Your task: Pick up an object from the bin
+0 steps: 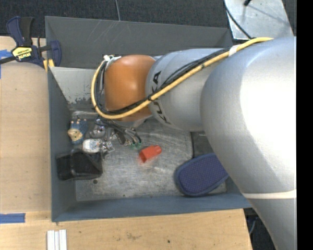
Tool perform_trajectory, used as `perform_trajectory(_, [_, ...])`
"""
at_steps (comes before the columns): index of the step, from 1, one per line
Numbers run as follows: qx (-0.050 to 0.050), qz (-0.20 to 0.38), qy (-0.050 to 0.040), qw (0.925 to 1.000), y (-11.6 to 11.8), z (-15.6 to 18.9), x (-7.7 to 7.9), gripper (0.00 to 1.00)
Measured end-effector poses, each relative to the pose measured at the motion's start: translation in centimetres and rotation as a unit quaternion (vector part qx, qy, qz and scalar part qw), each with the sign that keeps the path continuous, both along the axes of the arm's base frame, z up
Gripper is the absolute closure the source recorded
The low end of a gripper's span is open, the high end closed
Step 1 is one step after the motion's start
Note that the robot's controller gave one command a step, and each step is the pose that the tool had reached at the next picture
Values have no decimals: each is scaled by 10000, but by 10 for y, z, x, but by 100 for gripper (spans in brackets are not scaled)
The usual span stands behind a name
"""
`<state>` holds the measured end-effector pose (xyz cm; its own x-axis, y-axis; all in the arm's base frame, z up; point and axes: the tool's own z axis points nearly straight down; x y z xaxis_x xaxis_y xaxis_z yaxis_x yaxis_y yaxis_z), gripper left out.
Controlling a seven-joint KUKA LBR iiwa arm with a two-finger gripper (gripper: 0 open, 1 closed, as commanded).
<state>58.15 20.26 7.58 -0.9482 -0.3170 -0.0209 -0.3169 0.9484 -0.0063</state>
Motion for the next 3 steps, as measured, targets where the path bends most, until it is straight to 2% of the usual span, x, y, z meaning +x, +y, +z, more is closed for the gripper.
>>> perform_trajectory(1, [-8,924,46,9957,-52,140,7,100])
perform_trajectory(2, [-22,1472,117,9890,-66,92,-21,100])
perform_trajectory(3, [-13,1306,54,9914,-66,157,-18,100])
